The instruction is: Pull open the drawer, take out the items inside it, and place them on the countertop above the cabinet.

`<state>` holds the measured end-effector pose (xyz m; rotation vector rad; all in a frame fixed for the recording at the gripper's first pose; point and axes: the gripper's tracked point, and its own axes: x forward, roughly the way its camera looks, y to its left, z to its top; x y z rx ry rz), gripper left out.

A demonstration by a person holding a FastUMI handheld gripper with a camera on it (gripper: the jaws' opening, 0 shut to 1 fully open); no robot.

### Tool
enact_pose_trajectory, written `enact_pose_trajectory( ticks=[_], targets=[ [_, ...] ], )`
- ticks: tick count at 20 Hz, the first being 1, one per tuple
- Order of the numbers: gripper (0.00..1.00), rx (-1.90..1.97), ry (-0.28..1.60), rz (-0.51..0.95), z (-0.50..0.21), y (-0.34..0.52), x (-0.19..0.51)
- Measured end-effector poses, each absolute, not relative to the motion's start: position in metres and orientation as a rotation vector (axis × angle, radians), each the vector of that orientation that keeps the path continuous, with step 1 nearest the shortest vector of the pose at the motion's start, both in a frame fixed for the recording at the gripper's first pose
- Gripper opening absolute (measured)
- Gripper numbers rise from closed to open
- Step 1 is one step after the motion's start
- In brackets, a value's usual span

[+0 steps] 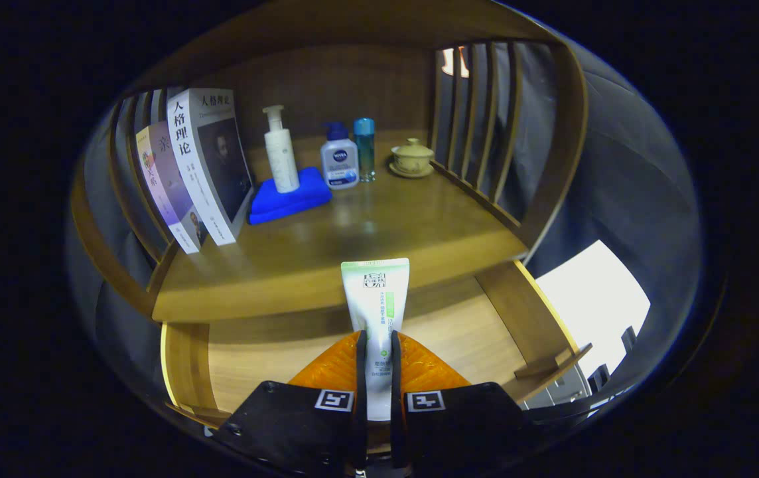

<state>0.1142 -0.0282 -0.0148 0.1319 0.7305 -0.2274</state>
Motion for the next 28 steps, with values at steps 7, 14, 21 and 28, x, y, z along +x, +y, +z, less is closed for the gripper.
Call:
enact_pose_trajectory(
  ticks=[7, 14, 21, 28],
  targets=[
    [0.15, 0.024, 0.693, -0.124, 0.006, -0.024, 0.182],
    [0.15, -0.017, 0.693, -0.055, -0.014, -0.029, 0.231],
    [0.56, -0.03, 0.585, -0.036, -0.004, -0.036, 0.245],
    [0.99, -0.056, 0.383, -0.068, 0.039, -0.024, 0.189]
  ],
)
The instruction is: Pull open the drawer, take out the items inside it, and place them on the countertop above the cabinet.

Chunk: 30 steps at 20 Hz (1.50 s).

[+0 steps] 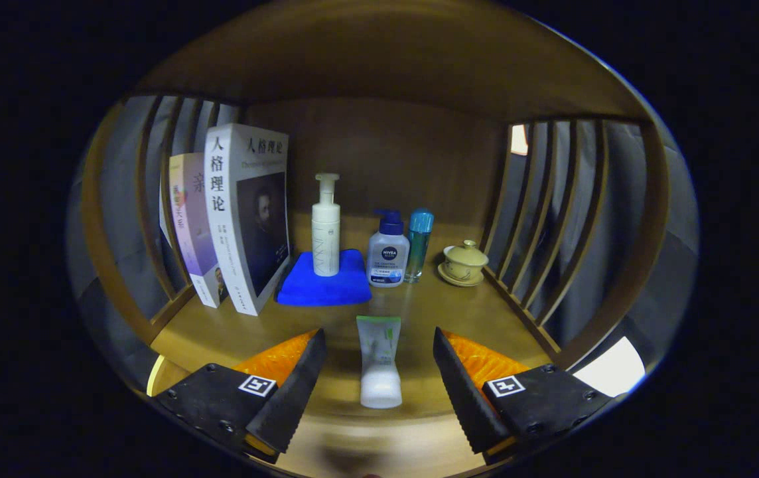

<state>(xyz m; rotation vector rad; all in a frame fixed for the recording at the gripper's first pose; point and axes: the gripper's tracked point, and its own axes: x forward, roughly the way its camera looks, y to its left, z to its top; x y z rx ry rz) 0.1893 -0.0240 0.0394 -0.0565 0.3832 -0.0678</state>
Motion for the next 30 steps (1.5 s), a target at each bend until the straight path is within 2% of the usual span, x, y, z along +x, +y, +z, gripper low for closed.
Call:
enact_pose_trajectory(
  ticks=[11, 24, 30],
  targets=[
    [0.99, -0.083, 0.141, -0.113, 0.086, 0.004, 0.074],
    [0.99, -0.007, -0.011, -0.115, 0.049, 0.029, -0.023],
    [0.99, 0.005, 0.01, -0.133, 0.004, 0.022, -0.051]
  ],
)
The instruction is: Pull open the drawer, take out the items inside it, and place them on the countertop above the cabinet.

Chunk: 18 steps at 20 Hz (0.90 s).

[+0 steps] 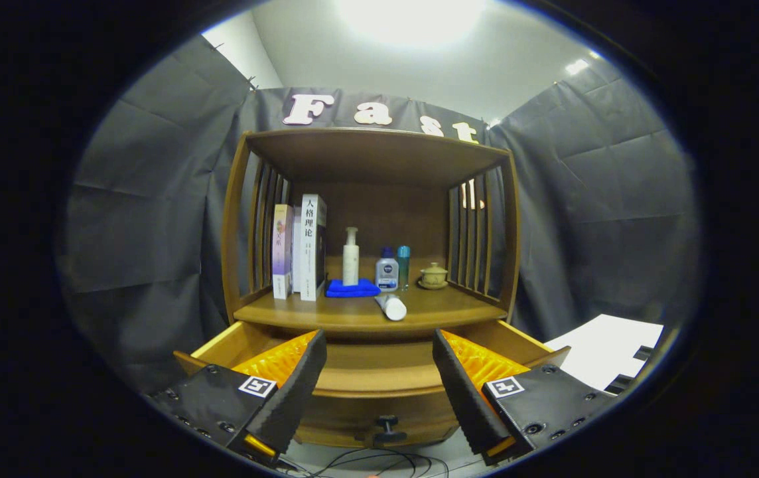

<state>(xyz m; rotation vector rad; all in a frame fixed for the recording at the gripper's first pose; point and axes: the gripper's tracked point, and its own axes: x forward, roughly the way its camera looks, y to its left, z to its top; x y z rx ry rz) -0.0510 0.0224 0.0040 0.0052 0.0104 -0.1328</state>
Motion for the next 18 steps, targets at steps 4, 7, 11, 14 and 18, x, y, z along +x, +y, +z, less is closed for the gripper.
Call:
enact_pose_trajectory(
  ticks=[4, 7, 11, 14, 18],
  targets=[
    [0.99, -0.005, 0.024, -0.134, -0.02, 0.02, -0.063],
    [0.99, 0.023, 0.044, -0.144, -0.041, 0.016, -0.065],
    [0.99, 0.049, 0.11, -0.139, -0.077, 0.017, -0.059],
    [0.99, 0.04, 0.164, -0.121, -0.102, 0.021, -0.052],
    [0.99, -0.004, 0.218, -0.091, -0.121, 0.027, -0.039]
  ],
)
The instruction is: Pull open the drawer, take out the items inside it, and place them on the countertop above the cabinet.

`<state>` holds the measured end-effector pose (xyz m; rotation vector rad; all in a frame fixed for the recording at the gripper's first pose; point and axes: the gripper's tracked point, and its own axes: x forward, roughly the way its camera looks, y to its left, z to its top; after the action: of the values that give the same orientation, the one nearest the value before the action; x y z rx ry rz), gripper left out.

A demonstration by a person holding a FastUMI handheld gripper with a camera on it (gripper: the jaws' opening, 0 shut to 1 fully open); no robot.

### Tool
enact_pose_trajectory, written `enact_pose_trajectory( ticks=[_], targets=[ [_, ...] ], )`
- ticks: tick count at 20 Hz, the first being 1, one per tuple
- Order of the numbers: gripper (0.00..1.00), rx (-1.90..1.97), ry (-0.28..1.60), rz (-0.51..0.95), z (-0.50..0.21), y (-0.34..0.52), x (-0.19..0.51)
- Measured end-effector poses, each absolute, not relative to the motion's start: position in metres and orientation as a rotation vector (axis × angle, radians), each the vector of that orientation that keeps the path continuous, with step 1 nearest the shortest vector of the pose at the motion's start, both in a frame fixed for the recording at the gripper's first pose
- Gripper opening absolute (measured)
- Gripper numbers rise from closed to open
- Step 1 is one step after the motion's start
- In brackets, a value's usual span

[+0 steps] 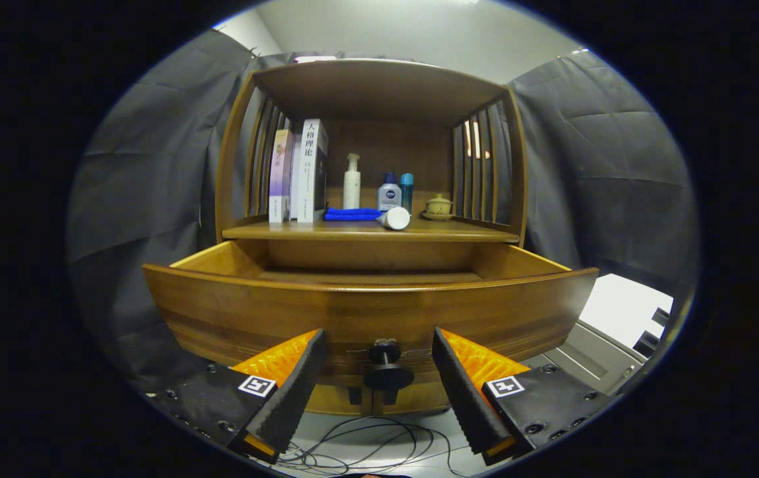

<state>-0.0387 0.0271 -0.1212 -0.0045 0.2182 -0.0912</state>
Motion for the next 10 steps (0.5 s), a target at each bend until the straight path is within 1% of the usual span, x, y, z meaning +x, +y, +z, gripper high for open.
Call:
enact_pose_trajectory(
  ticks=[3, 10],
  targets=[
    [0.99, -0.015, 0.228, -0.056, -0.124, 0.034, -0.033],
    [0.96, 0.014, 0.229, -0.031, -0.129, 0.037, -0.025]
  ],
)
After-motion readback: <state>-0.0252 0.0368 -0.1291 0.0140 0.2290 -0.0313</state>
